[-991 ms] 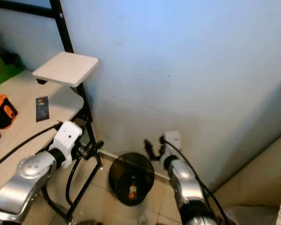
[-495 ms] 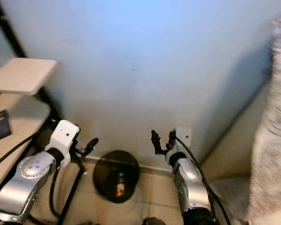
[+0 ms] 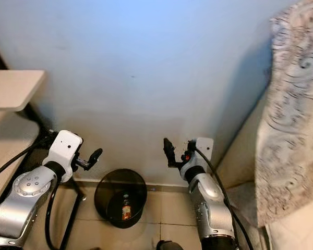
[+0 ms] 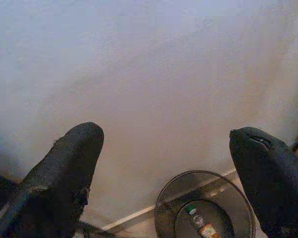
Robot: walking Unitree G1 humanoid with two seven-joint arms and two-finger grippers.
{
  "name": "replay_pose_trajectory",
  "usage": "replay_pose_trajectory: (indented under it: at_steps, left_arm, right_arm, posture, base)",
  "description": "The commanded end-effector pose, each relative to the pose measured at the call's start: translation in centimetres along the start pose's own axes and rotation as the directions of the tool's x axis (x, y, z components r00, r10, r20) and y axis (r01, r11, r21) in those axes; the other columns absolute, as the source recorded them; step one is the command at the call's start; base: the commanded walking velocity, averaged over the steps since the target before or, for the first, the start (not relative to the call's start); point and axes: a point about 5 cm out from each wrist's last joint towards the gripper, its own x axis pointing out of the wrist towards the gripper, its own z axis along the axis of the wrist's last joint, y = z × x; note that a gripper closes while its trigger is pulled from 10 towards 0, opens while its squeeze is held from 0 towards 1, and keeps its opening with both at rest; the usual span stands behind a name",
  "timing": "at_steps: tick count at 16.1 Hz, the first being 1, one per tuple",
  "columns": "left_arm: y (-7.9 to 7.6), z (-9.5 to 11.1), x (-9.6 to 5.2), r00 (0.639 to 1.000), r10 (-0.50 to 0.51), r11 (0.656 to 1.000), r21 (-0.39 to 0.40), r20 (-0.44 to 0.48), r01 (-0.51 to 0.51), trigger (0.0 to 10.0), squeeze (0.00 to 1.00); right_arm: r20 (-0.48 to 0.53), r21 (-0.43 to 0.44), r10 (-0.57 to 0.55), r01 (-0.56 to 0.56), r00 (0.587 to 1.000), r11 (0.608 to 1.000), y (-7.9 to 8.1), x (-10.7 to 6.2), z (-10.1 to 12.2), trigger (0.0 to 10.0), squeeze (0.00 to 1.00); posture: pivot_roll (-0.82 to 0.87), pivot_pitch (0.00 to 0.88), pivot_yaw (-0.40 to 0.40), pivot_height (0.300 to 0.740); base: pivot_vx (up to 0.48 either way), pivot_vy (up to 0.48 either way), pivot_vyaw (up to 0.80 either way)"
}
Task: Clean up the room
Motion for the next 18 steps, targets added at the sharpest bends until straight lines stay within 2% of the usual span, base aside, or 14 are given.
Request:
replay_pose_trajectory:
  at_steps: [1, 6, 10, 15, 18]
  left_arm:
    - [0.0, 0.1, -0.1, 1.0, 0.011, 1.0, 0.0, -0.001, -0.011, 10.0, 0.0]
    - [0.6, -0.3, -0.3, 0.998, 0.042, 0.999, 0.005, -0.036, -0.042, 10.0, 0.0]
    - [1.4, -1.5, -0.8, 0.994, 0.089, 0.995, -0.049, -0.061, -0.092, 10.0, 0.0]
    - [1.7, -0.8, -0.9, 0.991, 0.132, 0.986, -0.095, -0.025, -0.134, 10.0, 0.0]
    - [1.5, -0.5, -0.9, 0.992, 0.127, 0.987, -0.097, -0.011, -0.128, 10.0, 0.0]
  right_arm:
    - [0.001, 0.016, -0.01, 0.01, 1.0, 1.0, -0.2, -0.2, 0.2, 10.0, 1.0]
    - [0.001, 0.036, -0.028, 0.028, 1.0, 0.999, -0.2, -0.2, 0.3, 10.0, 1.0]
    - [0.006, 0.043, -0.037, 0.036, 0.999, 0.998, -0.4, -0.3, 0.3, 10.0, 1.0]
    - [0.011, 0.06, -0.065, 0.064, 0.998, 0.996, -0.6, -0.7, 0.4, 10.0, 1.0]
    - [0.073, -0.018, -0.062, 0.063, 0.995, 0.998, -0.6, -0.7, 1.3, 10.0, 1.0]
  posture:
    - [0.0, 0.0, 0.005, 0.74]
    - [0.01, 0.0, 0.007, 0.74]
    - [0.0, 0.0, 0.01, 0.74]
    - [-0.01, 0.0, 0.014, 0.74]
    - [0.01, 0.0, -0.004, 0.74]
  base:
    - [0.0, 0.0, -0.76]
    - [0.0, 0.0, -0.76]
    - [0.0, 0.0, -0.64]
    - [0.0, 0.0, -0.72]
    - [0.0, 0.0, -0.77]
